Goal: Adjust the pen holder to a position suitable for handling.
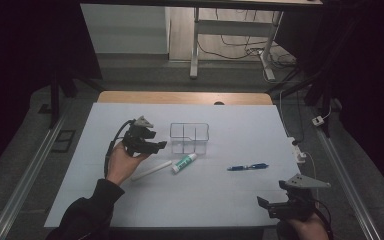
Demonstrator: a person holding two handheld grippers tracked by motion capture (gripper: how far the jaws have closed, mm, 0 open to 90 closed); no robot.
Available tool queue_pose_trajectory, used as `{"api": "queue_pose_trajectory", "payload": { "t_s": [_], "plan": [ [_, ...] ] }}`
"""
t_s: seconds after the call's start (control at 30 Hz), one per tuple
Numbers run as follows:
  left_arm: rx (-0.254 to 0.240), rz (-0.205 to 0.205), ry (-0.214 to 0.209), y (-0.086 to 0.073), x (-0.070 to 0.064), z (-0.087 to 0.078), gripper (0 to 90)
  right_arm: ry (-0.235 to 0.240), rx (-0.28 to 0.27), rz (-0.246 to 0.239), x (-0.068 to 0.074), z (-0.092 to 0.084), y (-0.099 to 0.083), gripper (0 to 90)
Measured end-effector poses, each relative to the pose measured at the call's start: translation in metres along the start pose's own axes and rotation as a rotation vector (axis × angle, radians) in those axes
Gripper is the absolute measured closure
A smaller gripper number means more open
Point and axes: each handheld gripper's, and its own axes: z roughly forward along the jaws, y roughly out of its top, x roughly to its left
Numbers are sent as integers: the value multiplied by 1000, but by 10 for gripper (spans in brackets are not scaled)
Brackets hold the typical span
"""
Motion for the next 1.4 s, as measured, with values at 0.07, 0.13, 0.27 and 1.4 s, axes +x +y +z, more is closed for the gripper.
{"api": "queue_pose_trajectory", "payload": {
  "t_s": [0.07, 0.13, 0.27, 1.4],
  "plan": [
    [-8, 4, -11, -4, -4, -8, 313, 0, -1, -1, 0, 0, 0, 9],
    [-11, 7, -21, -8, -8, -16, 232, 1, -1, -1, 0, 0, 0, 9],
    [-22, 9, -53, -21, -14, -32, 149, 3, -1, -1, 0, 0, 0, 9],
    [-117, -94, -59, -135, -43, -122, 0, 4, 1, -2, 0, 0, 0, 9]
  ]
}}
